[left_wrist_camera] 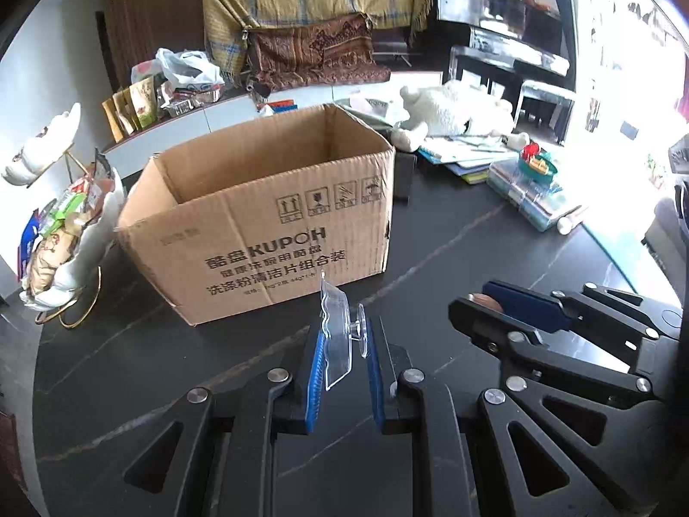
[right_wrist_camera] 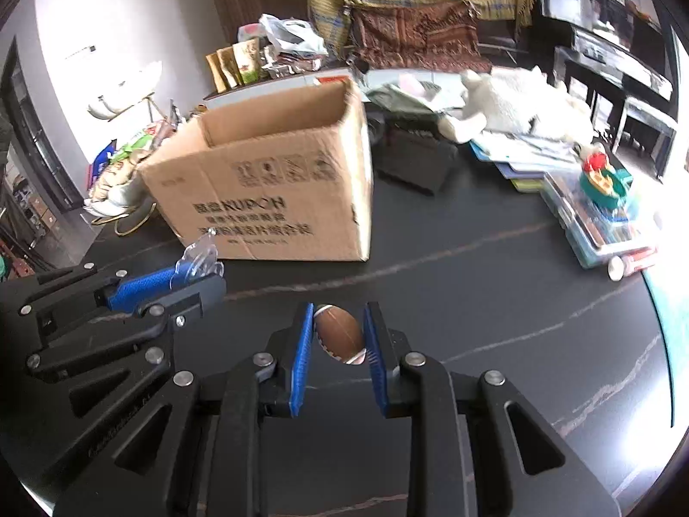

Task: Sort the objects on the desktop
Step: 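Lift the football and plastic piece and carry both toward the box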

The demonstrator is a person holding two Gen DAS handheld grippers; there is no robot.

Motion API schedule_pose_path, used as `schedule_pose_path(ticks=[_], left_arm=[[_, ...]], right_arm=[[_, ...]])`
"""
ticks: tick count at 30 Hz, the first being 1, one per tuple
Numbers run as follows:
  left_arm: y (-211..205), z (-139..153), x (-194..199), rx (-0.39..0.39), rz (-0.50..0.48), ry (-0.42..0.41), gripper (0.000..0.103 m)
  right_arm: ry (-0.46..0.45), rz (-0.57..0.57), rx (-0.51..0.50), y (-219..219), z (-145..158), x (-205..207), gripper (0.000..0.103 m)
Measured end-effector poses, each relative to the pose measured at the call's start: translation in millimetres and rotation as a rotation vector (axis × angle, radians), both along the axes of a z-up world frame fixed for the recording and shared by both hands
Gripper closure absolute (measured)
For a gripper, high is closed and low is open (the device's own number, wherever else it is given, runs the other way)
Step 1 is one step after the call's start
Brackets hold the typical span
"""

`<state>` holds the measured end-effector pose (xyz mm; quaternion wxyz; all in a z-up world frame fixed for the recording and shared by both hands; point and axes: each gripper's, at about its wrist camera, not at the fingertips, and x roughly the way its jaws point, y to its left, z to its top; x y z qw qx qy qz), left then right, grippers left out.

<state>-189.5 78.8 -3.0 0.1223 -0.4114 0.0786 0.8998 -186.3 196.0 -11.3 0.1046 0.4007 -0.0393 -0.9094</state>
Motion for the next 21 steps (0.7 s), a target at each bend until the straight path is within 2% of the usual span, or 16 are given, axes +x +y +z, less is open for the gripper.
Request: schedule_pose_path(ticks=[9,14,21], left_arm=[[-29,27,10,0.034,0.037,0.059,0.087],[-47,46,13,0.089,0.06,0.089,0.088],[-54,68,6,0.075,0.057,0.155,0.088]], right_arm=[[0.059,0.046,0.044,-32,28,6,0.081],[0.101,0.073,0.053,-46,47,6,0.081],[0.161,0.093,0.069,-60,71,2,0.081]])
